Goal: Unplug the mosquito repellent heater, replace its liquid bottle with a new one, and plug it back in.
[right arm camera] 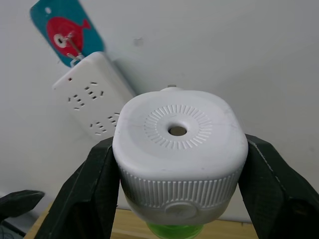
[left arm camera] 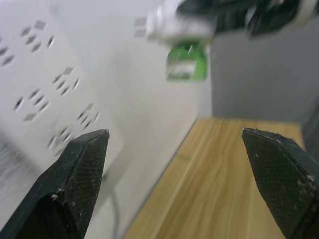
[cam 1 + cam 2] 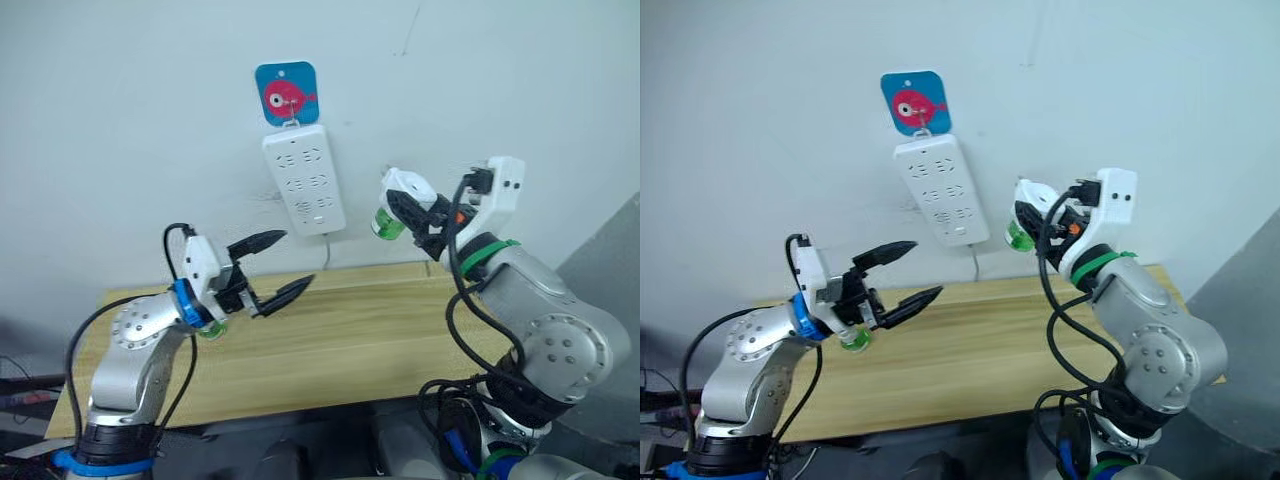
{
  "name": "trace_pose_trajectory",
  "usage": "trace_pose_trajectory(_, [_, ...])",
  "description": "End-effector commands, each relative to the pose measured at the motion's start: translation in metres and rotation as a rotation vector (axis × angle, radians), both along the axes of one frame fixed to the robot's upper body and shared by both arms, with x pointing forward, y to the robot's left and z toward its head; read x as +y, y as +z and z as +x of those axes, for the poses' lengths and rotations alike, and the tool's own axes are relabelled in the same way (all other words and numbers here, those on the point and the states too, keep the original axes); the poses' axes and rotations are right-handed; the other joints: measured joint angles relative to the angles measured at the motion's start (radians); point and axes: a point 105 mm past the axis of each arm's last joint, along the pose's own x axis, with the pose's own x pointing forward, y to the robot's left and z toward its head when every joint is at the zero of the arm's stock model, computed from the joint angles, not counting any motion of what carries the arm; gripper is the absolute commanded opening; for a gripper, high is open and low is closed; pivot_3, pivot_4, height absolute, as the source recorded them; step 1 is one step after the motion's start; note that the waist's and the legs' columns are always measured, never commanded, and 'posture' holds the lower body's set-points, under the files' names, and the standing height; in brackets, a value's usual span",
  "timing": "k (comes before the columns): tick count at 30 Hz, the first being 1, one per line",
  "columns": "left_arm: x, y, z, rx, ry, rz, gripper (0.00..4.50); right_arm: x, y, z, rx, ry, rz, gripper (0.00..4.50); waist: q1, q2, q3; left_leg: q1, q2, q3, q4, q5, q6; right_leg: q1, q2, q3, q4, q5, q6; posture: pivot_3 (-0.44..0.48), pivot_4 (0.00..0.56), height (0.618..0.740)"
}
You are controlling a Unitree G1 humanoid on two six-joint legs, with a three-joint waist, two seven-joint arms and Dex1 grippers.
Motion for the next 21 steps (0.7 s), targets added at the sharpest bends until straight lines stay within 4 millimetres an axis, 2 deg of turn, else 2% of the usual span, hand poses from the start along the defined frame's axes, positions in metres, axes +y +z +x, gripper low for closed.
trace_pose_trajectory(1, [-0.022, 0.025, 0.001, -0.03, -0.023, -0.091, 4.49, 0.029, 0.028, -0.011, -0.063, 0.105, 0.332, 2.91, 0.001, 0.001, 0.0, 0.0, 0.0, 0.0, 0.0, 0.0, 0.0, 0.0, 0.0, 0.0, 0.0, 0.0, 0.0, -0.196, 0.118, 0.74])
trace_pose_trajectory(5, [-0.039, 0.034, 0.011, -0.018, -0.04, -0.146, 4.49, 0.023, 0.033, -0.008, -0.058, 0.091, 0.482, 2.91, -0.015, 0.003, 0.0, 0.0, 0.001, 0.0, -0.001, 0.0, 0.0, -0.001, 0.003, 0.001, 0.001, 0.0, 0.0, -0.203, 0.113, 0.74])
trace_pose_trajectory(11, [-0.071, 0.038, 0.015, -0.04, -0.168, -0.153, 4.49, 0.023, 0.046, -0.012, -0.023, 0.162, 0.69, 2.91, -0.046, 0.007, -0.001, 0.001, 0.002, 0.002, -0.001, 0.0, 0.0, 0.0, 0.006, 0.002, 0.002, 0.0, 0.0, -0.22, 0.101, 0.74])
trace_pose_trajectory(13, [-0.075, 0.039, 0.017, -0.048, -0.195, -0.141, 4.49, 0.025, 0.047, -0.014, 0.004, 0.192, 0.7, 2.91, -0.05, 0.007, -0.002, 0.001, 0.002, 0.003, -0.001, 0.0, 0.001, 0.0, 0.008, 0.003, 0.002, -0.001, 0.0, -0.232, 0.1, 0.74])
trace_pose_trajectory(18, [-0.056, 0.043, 0.029, -0.051, -0.134, -0.129, 4.49, 0.03, 0.042, -0.019, 0.037, 0.223, 0.612, 2.91, -0.059, 0.007, -0.002, 0.0, 0.003, 0.003, -0.001, 0.0, 0.001, 0.0, 0.01, 0.004, 0.001, -0.001, 0.002, -0.246, 0.103, 0.74])
trace_pose_trajectory(21, [-0.04, 0.04, 0.026, -0.043, -0.104, -0.1, 4.49, 0.033, 0.037, -0.017, 0.057, 0.234, 0.603, 2.91, -0.061, 0.007, -0.002, 0.0, 0.002, 0.004, -0.001, 0.0, 0.001, -0.001, 0.01, 0.005, 0.0, -0.002, 0.002, -0.23, 0.11, 0.74])
